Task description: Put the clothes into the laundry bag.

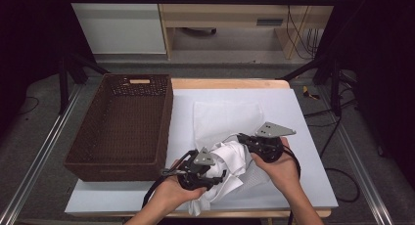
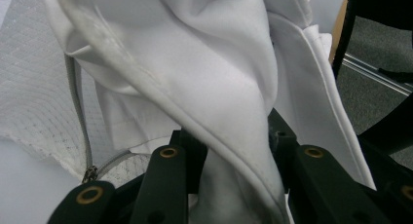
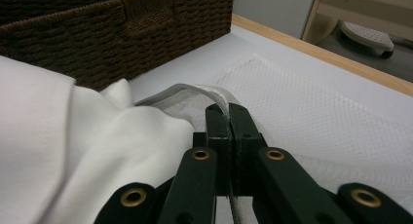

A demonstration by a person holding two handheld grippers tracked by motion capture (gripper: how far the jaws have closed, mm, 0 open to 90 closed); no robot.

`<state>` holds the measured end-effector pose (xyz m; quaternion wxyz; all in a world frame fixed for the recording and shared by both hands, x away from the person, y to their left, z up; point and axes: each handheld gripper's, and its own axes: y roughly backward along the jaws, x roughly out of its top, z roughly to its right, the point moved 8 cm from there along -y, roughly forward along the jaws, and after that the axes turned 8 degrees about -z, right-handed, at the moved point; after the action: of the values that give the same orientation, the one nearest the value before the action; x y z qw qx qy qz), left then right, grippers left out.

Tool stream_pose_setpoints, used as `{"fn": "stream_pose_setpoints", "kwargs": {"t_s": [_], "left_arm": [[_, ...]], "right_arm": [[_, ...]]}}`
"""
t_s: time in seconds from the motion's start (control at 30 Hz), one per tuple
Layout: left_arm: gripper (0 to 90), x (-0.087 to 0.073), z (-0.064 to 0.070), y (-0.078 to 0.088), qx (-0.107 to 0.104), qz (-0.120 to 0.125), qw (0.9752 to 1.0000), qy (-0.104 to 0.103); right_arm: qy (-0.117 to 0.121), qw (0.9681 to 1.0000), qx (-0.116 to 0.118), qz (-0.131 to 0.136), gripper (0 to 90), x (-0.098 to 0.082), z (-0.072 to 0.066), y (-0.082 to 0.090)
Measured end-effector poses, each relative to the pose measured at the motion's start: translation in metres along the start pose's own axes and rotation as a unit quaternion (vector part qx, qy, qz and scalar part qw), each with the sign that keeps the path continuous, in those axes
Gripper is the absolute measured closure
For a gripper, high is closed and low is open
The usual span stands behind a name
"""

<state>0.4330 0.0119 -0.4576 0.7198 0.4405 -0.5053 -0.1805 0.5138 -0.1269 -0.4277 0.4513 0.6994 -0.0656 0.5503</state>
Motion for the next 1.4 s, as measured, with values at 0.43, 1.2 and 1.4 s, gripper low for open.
{"fn": "stream_pose_setpoints", "kwargs": {"t_s": [0.43,1.2,1.4], "left_arm": [[68.5,-0.006,-0.009,-0.008,0.011,-0.009,0.9998,0.013],[68.2,-0.001,-0.032,-0.032,0.038,-0.028,0.9984,0.032],[68.2,-0.005,-0.037,-0.041,0.047,-0.03,0.9979,0.035]], "right_arm": [[0.022,0.9997,0.003,-0.009,89.1,0.007,-0.016,-0.006],[0.024,0.9995,0.021,0.004,89.1,0.013,-0.028,-0.013],[0.033,0.9991,0.026,-0.001,89.1,0.013,-0.036,-0.016]]}}
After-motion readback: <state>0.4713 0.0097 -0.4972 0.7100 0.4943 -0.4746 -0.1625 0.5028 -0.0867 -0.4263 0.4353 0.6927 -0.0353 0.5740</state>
